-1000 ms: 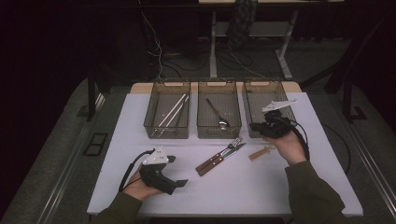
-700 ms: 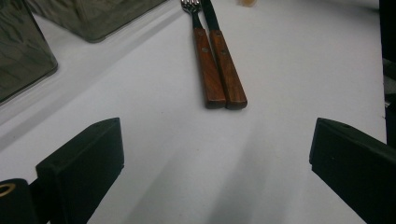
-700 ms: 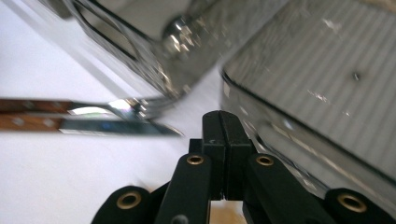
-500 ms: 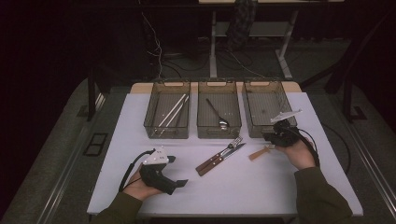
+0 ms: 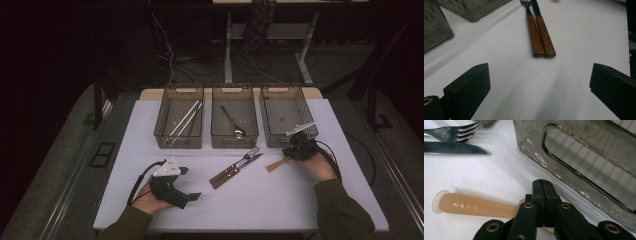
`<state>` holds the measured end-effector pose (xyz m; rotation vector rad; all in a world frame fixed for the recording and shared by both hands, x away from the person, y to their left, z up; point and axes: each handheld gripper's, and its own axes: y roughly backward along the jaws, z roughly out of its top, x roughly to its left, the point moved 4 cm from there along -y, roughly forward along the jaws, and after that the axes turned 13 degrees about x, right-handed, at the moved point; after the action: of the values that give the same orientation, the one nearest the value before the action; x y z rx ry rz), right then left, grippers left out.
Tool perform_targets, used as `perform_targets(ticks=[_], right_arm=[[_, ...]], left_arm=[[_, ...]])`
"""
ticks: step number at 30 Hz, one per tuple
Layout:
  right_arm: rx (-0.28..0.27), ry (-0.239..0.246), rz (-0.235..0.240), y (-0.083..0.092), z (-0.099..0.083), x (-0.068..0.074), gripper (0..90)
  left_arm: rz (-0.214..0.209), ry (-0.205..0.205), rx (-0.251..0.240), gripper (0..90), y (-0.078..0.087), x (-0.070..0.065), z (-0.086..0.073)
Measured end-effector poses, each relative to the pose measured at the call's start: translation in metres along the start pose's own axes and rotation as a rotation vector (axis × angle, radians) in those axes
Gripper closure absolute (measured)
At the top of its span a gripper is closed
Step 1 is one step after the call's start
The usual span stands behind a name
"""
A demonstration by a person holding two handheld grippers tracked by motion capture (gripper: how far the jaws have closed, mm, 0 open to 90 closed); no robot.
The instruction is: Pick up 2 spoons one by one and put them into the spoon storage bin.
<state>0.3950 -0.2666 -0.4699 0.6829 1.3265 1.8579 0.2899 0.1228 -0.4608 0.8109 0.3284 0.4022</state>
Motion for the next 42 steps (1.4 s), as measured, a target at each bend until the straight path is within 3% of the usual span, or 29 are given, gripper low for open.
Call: perform_targets(ticks=[16, 36, 42], right_arm=[[0.045, 0.021, -0.018, 0.006, -0.014, 0.004, 89.2], [0.074, 0.022, 0.076, 0.025, -0.064, 0.008, 89.2], [0.059, 0.022, 0.059, 0.028, -0.068, 0.007, 88.6]], left_arm=[[-0.005, 0.003, 0.002, 1.7, 0.0, 0.0, 0.0], [-0.008, 0.002, 0.007, 1.7, -0.001, 0.0, 0.0], [-0.007, -0.002, 0.01, 1.8, -0.002, 0.0, 0.0]])
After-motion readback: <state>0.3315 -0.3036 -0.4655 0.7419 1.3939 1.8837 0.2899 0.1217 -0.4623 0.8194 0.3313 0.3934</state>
